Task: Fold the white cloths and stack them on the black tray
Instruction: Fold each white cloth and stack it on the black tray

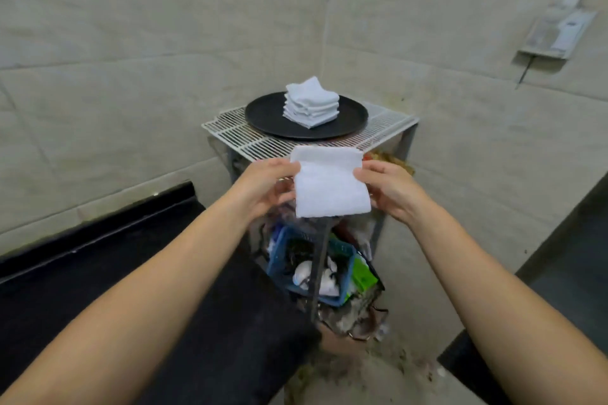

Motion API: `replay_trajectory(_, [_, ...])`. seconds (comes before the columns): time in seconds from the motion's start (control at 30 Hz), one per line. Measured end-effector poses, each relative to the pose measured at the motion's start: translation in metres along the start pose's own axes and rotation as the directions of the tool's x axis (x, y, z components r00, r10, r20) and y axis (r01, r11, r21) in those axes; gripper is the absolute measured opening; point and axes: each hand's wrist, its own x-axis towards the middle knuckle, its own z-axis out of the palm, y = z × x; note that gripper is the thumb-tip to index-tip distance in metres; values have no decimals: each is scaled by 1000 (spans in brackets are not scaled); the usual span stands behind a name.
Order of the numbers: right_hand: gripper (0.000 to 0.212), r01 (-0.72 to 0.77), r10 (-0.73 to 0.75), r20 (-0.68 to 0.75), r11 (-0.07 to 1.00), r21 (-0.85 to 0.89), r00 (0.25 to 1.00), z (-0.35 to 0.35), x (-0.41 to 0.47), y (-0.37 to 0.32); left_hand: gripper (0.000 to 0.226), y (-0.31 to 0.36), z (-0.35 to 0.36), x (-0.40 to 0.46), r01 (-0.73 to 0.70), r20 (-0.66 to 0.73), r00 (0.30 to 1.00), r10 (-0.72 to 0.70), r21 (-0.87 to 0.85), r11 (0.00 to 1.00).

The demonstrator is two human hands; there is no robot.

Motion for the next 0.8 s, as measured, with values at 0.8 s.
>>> replay_trajectory(0.8, [7,253,-87,428,902,-349,899,-11,431,-94,26,94,31,323,-26,-507,855,112,174,984])
